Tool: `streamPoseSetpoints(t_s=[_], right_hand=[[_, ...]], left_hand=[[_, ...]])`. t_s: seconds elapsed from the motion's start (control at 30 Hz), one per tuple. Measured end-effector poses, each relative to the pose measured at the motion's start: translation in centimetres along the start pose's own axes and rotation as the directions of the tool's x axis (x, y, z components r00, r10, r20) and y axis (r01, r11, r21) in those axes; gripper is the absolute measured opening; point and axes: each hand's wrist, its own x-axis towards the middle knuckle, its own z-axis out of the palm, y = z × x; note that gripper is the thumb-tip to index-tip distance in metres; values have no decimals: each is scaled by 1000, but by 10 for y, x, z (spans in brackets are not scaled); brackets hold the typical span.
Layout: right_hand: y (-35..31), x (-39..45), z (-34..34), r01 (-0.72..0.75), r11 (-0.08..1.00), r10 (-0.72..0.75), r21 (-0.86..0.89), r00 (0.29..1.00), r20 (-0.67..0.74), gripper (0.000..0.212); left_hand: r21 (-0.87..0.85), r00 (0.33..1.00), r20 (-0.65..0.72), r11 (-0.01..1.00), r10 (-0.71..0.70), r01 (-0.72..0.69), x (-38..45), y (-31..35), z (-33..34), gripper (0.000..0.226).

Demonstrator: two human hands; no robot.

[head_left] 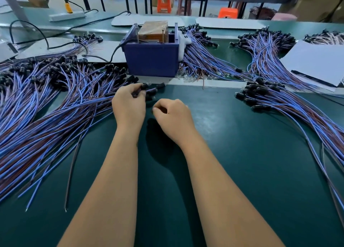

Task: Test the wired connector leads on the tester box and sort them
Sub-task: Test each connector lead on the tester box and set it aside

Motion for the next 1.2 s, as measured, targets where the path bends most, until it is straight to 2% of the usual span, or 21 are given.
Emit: streamPoseSetpoints(t_s=[0.1, 0.17, 0.2, 0.27, 0.33, 0.37, 0.4, 0.47, 0.57, 0.63, 0.7, 0.77, 0.83, 0.87, 0.9, 0.93, 1.0, 1.03, 1.07, 1.13, 1.2], right_hand=[[2, 3, 1, -13, 998, 14, 57, 1000, -20, 18], [3, 4, -1, -44, 984, 48, 173, 999, -20, 21], [2, 5, -2, -67, 963, 74, 260, 997, -16, 24], [1, 6, -5, -117, 869, 140, 480, 990, -12, 30], [-1, 8, -8, -158, 696, 199, 700, 980, 24, 27], [-1, 8, -10, -172, 606, 208, 776, 977, 54, 24], [-1, 8, -13, -184, 526, 201, 831, 976, 89, 25], [2, 7, -20, -198, 407, 171, 892, 976, 139, 34], [3, 7, -27, -249, 331, 269, 910, 949, 162, 24], [5, 8, -29, -236, 276, 332, 932, 933, 138, 15], [9, 8, -32, -181, 271, 335, 945, 938, 84, 14], [13, 6, -36, -154, 294, 323, 943, 945, 54, 16], [16, 3, -41, -151, 277, 299, 949, 952, 65, 17], [18, 1, -43, -153, 264, 285, 952, 956, 75, 18], [19, 1, -46, -159, 257, 274, 953, 958, 86, 18], [20, 0, -47, -168, 257, 264, 952, 959, 98, 19], [20, -2, -48, -192, 322, 259, 927, 960, 109, 19], [19, -2, -47, -203, 397, 263, 895, 959, 101, 19], [18, -2, -44, -206, 486, 266, 850, 961, 81, 18], [14, -3, -37, -177, 642, 236, 747, 971, 26, 17], [9, -5, -29, -128, 746, 174, 653, 985, -6, 16]], left_hand=[[-177, 998, -7, 983, 56, -57, -2, 6, 4, 25], [-401, 999, 34, 916, 27, -11, -3, 12, 6, 24], [-540, 997, 81, 841, 5, 40, -5, 17, 6, 24], [-778, 975, 222, 603, 0, 177, -10, 26, 5, 24], [-867, 911, 402, 358, 90, 347, -16, 33, 4, 33], [-854, 861, 481, 309, 162, 419, -19, 35, 3, 39], [-824, 803, 548, 316, 234, 470, -21, 36, 3, 42], [-742, 680, 661, 415, 318, 527, -26, 39, 4, 45], [-564, 517, 809, 619, 280, 547, -32, 39, 3, 51], [-429, 368, 894, 727, 256, 536, -33, 37, 1, 53], [-276, 162, 961, 832, 225, 481, -34, 36, -3, 57], [-190, -7, 977, 884, 213, 427, -33, 34, -9, 58], [-191, -78, 963, 861, 256, 472, -29, 28, -18, 51], [-192, -51, 966, 838, 252, 511, -27, 25, -22, 47], [-198, 30, 975, 811, 218, 550, -25, 23, -26, 47], [-224, 164, 974, 781, 158, 583, -22, 21, -27, 48], [-336, 497, 868, 741, 3, 582, -19, 17, -23, 48], [-407, 637, 769, 725, -56, 555, -18, 16, -20, 42], [-470, 732, 676, 713, -89, 521, -18, 17, -15, 35], [-516, 816, 569, 730, -98, 448, -21, 20, -6, 25], [-490, 852, 514, 783, -94, 382, -28, 23, 2, 21]])
